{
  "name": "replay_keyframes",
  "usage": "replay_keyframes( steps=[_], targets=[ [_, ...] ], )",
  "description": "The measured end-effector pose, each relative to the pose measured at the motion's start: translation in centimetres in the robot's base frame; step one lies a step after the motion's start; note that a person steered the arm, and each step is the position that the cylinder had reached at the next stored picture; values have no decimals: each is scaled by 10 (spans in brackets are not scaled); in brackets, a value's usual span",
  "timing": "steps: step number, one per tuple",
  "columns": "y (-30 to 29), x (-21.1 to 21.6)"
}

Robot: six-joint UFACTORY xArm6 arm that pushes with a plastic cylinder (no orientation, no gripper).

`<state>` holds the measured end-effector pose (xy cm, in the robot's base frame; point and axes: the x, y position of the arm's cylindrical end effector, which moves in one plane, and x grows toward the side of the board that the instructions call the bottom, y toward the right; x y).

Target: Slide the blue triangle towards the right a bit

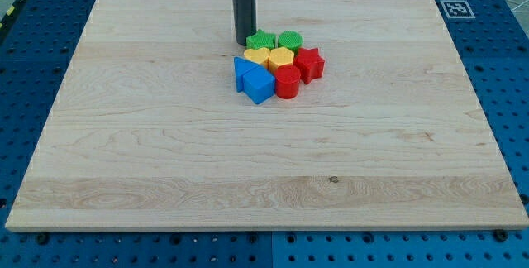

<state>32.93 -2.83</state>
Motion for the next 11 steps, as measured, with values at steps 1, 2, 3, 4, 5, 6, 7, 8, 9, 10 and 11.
replay_keyframes(
  steps=[1, 2, 3, 4, 5, 6, 7, 8, 9, 10, 11],
  targets=[
    [4, 0],
    [-9, -1],
    [-51, -5],
    [-79, 3],
    [-79, 35],
    [-79, 59],
    [-78, 79],
    [-67, 82],
    [-67, 82],
    [-65, 82],
    [-59, 82]
  ],
)
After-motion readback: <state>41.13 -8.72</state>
